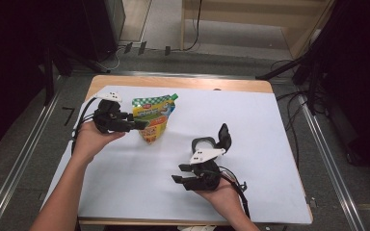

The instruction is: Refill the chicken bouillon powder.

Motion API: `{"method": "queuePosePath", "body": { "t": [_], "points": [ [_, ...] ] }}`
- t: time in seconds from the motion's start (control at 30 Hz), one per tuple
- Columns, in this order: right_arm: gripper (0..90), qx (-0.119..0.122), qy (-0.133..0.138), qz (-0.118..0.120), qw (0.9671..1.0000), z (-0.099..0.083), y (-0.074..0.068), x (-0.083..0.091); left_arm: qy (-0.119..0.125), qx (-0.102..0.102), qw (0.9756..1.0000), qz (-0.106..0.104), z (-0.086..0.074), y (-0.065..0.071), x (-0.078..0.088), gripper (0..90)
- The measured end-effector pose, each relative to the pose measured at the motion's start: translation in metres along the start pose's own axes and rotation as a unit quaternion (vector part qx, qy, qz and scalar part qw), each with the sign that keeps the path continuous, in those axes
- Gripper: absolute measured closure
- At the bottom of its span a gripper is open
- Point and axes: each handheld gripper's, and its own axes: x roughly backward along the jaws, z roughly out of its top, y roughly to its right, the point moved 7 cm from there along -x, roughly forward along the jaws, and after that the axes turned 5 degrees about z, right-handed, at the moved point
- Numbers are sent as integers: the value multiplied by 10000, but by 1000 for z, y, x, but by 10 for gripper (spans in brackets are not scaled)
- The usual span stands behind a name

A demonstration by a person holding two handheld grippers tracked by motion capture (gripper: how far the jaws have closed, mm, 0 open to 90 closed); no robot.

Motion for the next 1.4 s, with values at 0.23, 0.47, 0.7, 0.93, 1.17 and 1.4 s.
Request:
{"method": "queuePosePath", "body": {
  "t": [0.23,0.47,0.7,0.93,1.17,1.4],
  "points": [
    [533,57,76,-123,9999,25,1,-6,31,31,10000,88,6,-2,-14,643],
    [537,11,124,-91,9999,38,4,-24,155,3,9998,150,5,-1,-19,784],
    [532,47,69,-98,9999,27,1,-33,221,30,9992,323,7,-2,-18,900],
    [528,62,187,-120,9997,22,0,-30,324,147,9991,234,15,1,-7,900],
    [525,47,266,-94,9996,19,0,-33,202,-71,9998,-8,23,24,10,900],
    [521,105,277,14,9996,19,-5,-42,271,-30,9994,-218,27,45,31,900]
  ]
}}
